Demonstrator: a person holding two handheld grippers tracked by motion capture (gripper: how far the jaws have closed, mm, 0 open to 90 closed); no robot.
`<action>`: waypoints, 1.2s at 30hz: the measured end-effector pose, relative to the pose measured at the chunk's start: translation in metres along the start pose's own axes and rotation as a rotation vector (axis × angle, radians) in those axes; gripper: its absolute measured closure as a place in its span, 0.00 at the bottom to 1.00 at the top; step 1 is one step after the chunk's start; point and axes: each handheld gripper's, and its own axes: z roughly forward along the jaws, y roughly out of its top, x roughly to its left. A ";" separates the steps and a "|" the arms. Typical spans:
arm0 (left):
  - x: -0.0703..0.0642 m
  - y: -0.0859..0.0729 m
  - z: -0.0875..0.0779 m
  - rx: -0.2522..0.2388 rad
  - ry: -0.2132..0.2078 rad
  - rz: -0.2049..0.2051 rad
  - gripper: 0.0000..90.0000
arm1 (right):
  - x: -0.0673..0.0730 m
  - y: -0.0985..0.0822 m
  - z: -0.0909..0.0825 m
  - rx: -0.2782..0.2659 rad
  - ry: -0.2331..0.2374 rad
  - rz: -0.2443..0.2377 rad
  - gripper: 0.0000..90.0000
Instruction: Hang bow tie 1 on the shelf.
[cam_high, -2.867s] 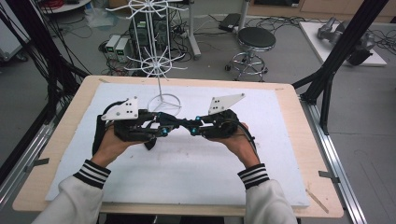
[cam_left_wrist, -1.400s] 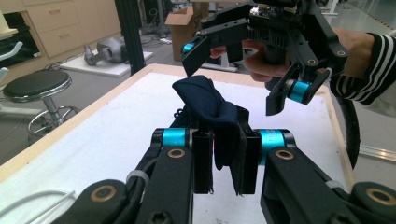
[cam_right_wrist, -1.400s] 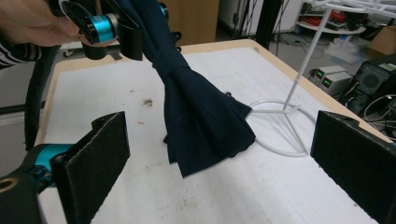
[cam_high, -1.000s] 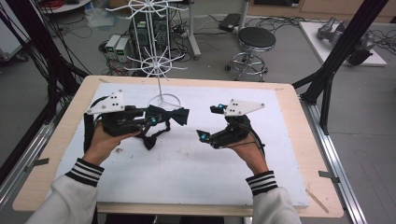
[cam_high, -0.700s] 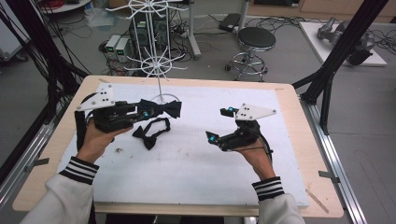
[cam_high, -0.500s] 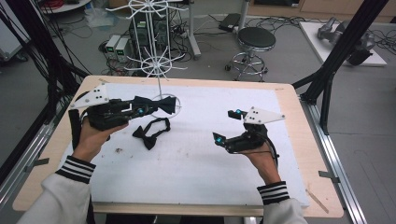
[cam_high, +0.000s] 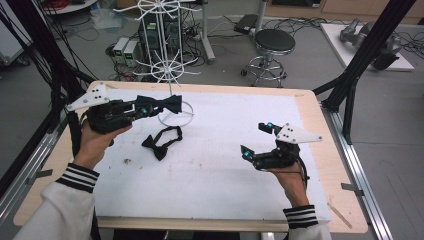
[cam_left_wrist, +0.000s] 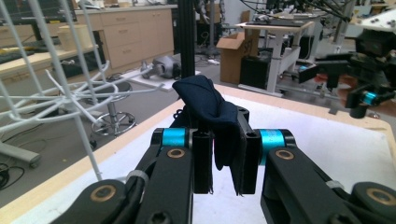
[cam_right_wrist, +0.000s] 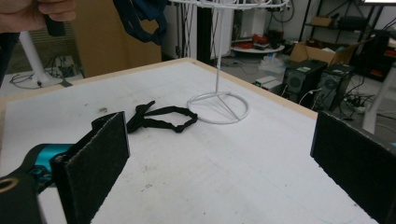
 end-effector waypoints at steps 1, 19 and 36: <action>0.001 0.001 0.000 -0.003 0.005 -0.004 0.89 | 0.000 -0.001 -0.002 -0.003 -0.003 -0.001 0.04; 0.020 0.009 0.003 -0.005 0.062 -0.029 0.89 | 0.009 -0.026 -0.030 -0.106 -0.097 -0.011 0.04; 0.044 0.003 0.019 -0.013 0.105 -0.087 0.89 | 0.012 -0.046 -0.036 -0.134 -0.129 -0.020 0.04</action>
